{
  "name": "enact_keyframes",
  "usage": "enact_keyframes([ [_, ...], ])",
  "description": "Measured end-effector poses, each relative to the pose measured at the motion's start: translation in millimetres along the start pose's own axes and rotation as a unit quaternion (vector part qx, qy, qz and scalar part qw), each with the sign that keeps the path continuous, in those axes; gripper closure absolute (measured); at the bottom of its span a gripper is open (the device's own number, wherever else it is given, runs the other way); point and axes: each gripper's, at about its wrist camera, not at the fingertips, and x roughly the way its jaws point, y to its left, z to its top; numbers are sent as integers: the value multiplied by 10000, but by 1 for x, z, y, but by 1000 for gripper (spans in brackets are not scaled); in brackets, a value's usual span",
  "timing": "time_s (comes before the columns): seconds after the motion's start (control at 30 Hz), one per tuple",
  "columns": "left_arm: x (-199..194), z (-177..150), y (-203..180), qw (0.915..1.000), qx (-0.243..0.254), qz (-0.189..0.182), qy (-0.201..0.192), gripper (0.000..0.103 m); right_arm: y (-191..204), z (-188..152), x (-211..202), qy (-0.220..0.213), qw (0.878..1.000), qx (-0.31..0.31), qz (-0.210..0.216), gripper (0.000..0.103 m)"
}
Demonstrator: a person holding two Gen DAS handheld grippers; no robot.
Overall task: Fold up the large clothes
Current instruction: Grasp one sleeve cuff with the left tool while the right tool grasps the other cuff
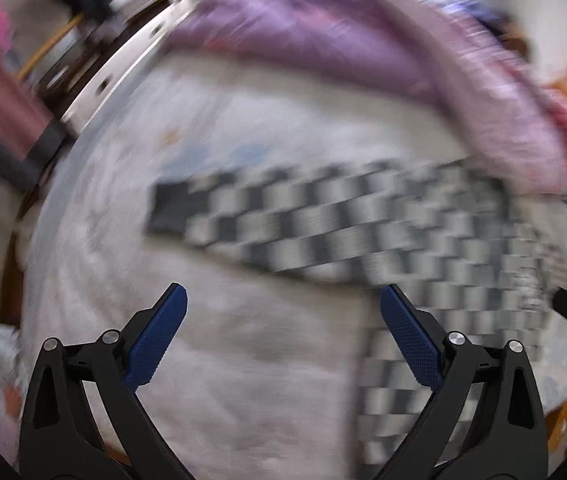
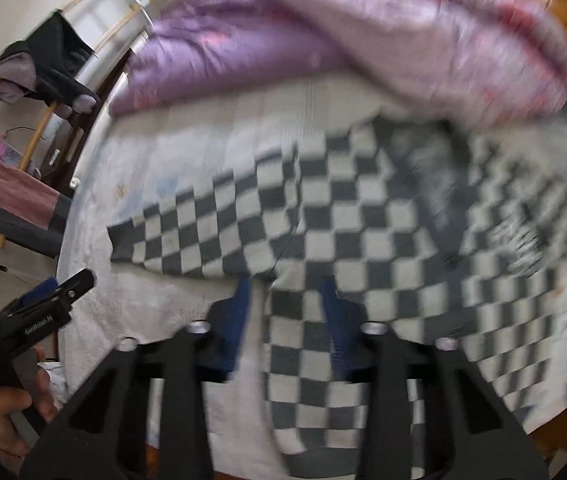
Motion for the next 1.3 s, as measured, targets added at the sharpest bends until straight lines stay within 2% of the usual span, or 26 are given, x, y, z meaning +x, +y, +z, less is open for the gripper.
enact_keyframes([
  [0.07,32,3,32,9994,-333,-38,60,7,4,4,38,186,9998,63,83,80],
  [0.17,87,9,82,9953,-940,-58,209,18,12,9,88,412,9990,-73,163,85],
  [0.23,120,10,110,9887,-1448,-132,362,20,17,13,119,497,9983,-210,200,87],
  [0.3,144,9,131,9796,-1935,-377,400,20,20,15,143,522,9979,-282,247,88],
  [0.4,168,11,148,9702,-2344,-573,204,21,20,19,173,563,9974,-377,242,88],
  [0.43,177,12,152,9638,-2557,-748,112,22,19,20,179,556,9975,-384,217,88],
  [0.47,184,13,156,9586,-2717,-852,92,26,17,20,183,547,9975,-384,224,88],
  [0.5,189,14,158,9544,-2833,-945,42,34,14,21,187,533,9976,-380,227,88],
  [0.57,199,15,163,9458,-3079,-1031,-86,36,10,21,192,508,9977,-408,196,88],
  [0.6,202,16,161,9450,-3100,-1041,-98,41,5,22,195,491,9977,-400,221,88],
  [0.67,210,19,162,9446,-3131,-978,-121,43,-2,23,198,486,9979,-367,201,88],
  [0.7,213,20,163,9446,-3140,-947,-137,48,-4,23,200,499,9979,-348,202,88],
  [0.8,220,19,167,9442,-3191,-797,-166,68,-13,21,209,531,9980,-291,190,89],
  [0.83,220,18,169,9431,-3225,-786,-214,78,-15,20,210,535,9980,-247,210,89],
  [0.9,213,14,174,9416,-3249,-840,-285,92,-20,18,213,561,9977,-135,345,92],
  [0.93,208,15,174,9427,-3203,-866,-356,93,-20,17,213,539,9978,-131,354,94],
  [1.03,177,21,164,9551,-2789,-764,-644,93,-22,16,219,548,9972,-99,496,101],
  [1.13,140,34,145,9636,-2395,-644,-997,93,-23,14,234,692,9965,-100,467,101],
  [1.2,116,43,129,9660,-2195,-657,-1199,93,-24,9,256,973,9946,-110,342,102],
  [1.3,72,58,95,9674,-1860,-730,-1555,93,-30,8,264,957,9943,3,474,102],
])
